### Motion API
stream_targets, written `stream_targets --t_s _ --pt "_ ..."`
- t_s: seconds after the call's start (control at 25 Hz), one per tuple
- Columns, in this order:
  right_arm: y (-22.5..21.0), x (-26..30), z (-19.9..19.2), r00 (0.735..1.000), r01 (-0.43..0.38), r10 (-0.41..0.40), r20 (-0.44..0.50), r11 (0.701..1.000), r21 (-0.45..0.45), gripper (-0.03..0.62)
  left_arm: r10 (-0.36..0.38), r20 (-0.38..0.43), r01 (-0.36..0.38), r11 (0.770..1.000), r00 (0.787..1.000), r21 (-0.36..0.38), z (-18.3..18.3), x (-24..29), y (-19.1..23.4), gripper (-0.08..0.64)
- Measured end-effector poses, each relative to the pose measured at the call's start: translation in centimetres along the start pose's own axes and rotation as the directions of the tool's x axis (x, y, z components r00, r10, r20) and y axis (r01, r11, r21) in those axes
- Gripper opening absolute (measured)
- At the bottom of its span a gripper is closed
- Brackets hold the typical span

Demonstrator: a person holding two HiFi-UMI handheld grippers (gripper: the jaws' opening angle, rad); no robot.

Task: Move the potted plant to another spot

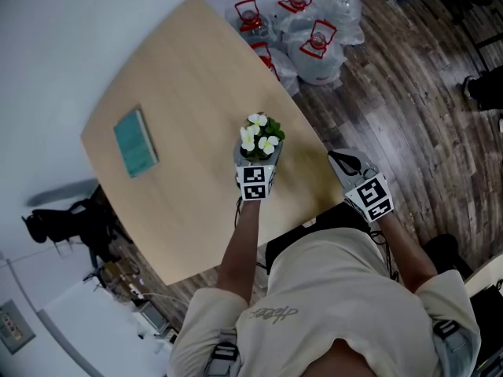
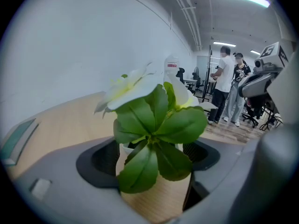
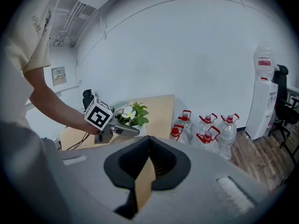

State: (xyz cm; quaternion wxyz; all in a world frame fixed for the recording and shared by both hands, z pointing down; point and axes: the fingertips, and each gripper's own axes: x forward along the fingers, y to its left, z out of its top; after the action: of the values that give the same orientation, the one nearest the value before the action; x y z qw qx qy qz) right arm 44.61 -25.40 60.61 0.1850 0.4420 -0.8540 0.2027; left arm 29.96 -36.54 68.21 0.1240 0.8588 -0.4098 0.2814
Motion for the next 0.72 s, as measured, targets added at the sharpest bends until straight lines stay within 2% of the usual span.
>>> stream_targets --t_s 0.2,0.36,0.44,0.56,0.72 --pt "0.2 0.3 0.6 1.000 -0.016 0.016 0.024 1.000 0.002 0.003 -0.005 -0.043 0.004 1.000 0.999 -0.023 -1.6 -1.5 -0.5 0.449" --pt "-0.3 0.6 0.6 0.999 -0.032 0.031 0.021 0.999 0.026 0.003 0.022 -0.089 -0.023 1.000 0.996 -0.007 -3.0 -3.5 -0.6 0.446" --pt "-0.2 1.2 0.8 0.999 -0.044 0.043 0.020 0.999 0.022 0.003 0.042 -0.096 -0.041 0.999 0.995 0.005 -3.5 -4.9 -0.4 0.443" --pt "0.3 1.8 1.6 0.998 -0.053 0.053 0.031 0.999 0.008 0.003 0.061 -0.098 -0.063 0.998 0.993 -0.015 -4.4 -7.2 0.1 0.435" --pt "1.2 2.0 3.2 0.997 -0.047 0.047 0.065 0.999 0.000 0.003 0.087 -0.077 -0.089 0.996 0.993 -0.020 -4.4 -9.8 0.5 0.425"
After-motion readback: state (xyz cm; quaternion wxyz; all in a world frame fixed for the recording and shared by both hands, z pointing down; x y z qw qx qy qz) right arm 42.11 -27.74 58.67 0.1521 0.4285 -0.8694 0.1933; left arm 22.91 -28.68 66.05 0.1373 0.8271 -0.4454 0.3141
